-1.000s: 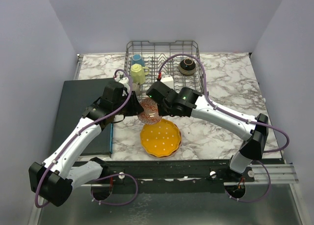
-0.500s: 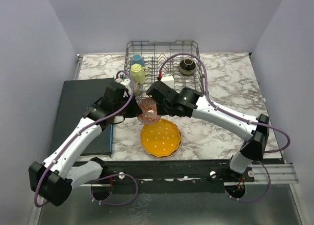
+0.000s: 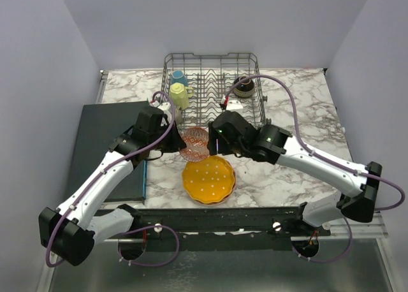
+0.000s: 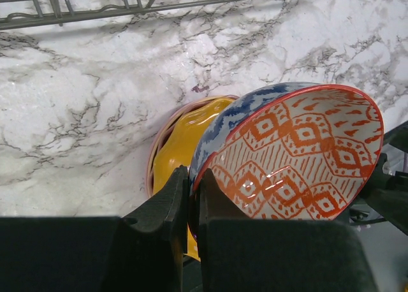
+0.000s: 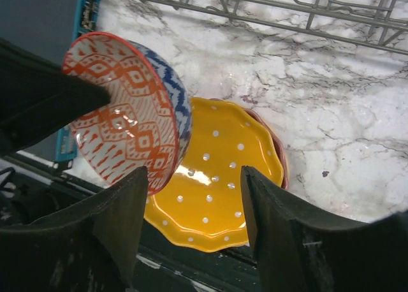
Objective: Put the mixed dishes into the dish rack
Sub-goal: Pick up the bowl from the center of the board.
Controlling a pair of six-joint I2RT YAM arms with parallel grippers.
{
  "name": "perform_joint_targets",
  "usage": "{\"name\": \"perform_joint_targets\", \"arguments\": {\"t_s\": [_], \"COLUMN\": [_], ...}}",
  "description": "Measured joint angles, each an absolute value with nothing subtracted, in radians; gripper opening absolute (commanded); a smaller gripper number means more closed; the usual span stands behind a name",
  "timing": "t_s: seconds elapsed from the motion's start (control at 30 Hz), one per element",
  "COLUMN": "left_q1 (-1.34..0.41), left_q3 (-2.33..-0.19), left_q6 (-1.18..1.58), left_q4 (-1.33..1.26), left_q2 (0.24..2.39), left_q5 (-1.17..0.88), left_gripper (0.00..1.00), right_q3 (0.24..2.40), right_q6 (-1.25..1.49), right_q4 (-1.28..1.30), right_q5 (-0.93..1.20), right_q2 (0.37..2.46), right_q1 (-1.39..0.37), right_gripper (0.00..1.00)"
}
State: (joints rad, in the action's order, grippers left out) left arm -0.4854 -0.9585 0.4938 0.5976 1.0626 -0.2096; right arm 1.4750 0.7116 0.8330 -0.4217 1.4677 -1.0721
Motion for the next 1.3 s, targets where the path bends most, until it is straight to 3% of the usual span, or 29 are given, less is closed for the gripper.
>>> {"name": "perform_joint_targets", "arguments": {"t_s": [0.17,0.5,0.67,0.83,1.3], "left_q1": [-0.484,-0.437,-0.390,-0.344,-0.305], "left_q3": [-0.958,-0.957,-0.957,-0.953,-0.912], "left_q6": [0.498,0.517,0.527,0.546,0.658], "left_q4": [0.570,0.517,0.500,0.470,0.348], "left_q2": [1.082,1.093,1.101,1.103,1.112], "left_q5": [-0.268,-0.389,-0.462,-0.543,-0.728], "left_gripper": [0.00,0.00,0.00,0.00,0.00], "right_q3": [1.386,1.258,1.174,1.127,1.008], "right_q6": [0.700,0.706,0.712,0.720,0.782], "right_q4": [0.753,0.603,0.529,0.440,0.217], "right_q5": [-0.361,-0.113,0.041,0.156,0.358], "right_q2": [1.325,1.246,1.199,1.134,1.116], "right_q1": [-1.043,-0.871,-0.783,-0.764,-0.757], "right_gripper": [0.67,0.72,0.89,0.96,1.00]}}
